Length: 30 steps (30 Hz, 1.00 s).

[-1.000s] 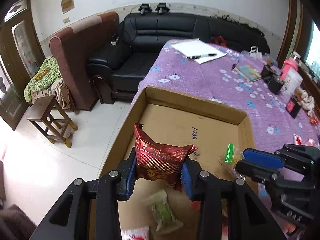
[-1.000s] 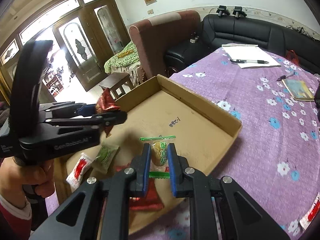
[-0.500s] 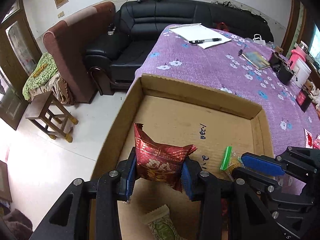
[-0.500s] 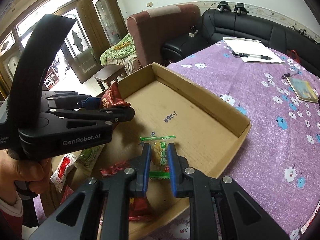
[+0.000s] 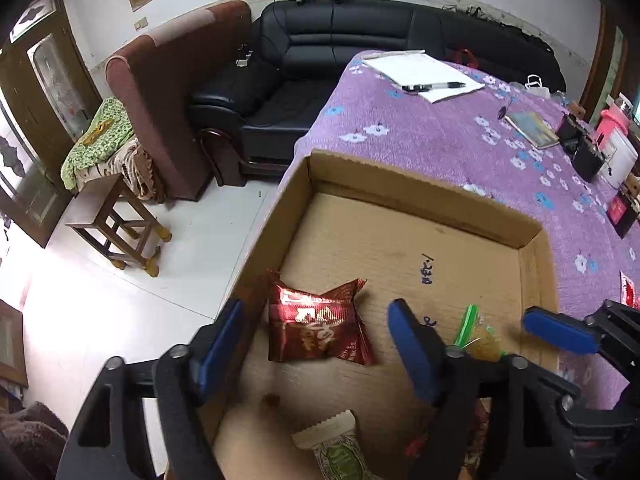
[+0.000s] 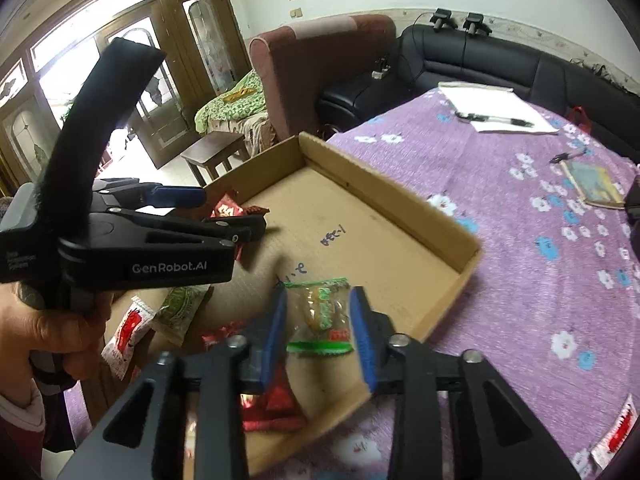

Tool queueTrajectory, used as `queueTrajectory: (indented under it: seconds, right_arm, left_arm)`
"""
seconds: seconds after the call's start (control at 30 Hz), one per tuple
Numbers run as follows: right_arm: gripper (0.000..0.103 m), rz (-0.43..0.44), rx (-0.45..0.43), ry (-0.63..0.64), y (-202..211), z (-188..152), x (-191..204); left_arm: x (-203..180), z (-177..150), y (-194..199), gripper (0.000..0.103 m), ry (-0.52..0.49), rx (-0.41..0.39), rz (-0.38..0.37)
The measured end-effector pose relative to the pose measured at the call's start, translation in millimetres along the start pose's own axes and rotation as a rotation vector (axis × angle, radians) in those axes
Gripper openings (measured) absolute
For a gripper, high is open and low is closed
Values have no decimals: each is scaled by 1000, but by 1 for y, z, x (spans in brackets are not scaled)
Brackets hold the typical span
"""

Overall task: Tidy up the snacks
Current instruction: 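Open both tools to drop the snacks into the tray, then move both tools back to the snacks on the table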

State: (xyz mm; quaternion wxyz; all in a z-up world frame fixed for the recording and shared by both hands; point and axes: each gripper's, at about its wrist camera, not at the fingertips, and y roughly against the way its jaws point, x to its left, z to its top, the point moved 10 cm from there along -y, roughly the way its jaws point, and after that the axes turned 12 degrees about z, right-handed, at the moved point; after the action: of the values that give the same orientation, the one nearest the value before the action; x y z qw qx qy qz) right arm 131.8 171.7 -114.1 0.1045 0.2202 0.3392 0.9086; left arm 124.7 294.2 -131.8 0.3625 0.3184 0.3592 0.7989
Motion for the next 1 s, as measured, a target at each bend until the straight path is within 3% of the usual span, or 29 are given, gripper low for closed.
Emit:
queueTrajectory:
  seconds: [0.13,0.27,0.5,0.7,1.0]
  right_arm:
    - [44,-17,-33,1,28,-4,-2]
    - [58,-45,-73,-12,61,-17,-10]
    - [63,-101,-121,-89,127,-61,-41]
    - [64,-174,-137,-144,180,-106,-76]
    - [64,-321,-120,-170,241,-158,-145]
  left_arm:
    - [0,1,8,85,4,-12,4]
    - [-4,0,24,85,15,-34,-15]
    - [-40,-2,71,88,-11,-113,-78]
    - [-111,-9,121,88,-105,-192,-197]
    - [-217,-33,142,88,-238,-174,-315]
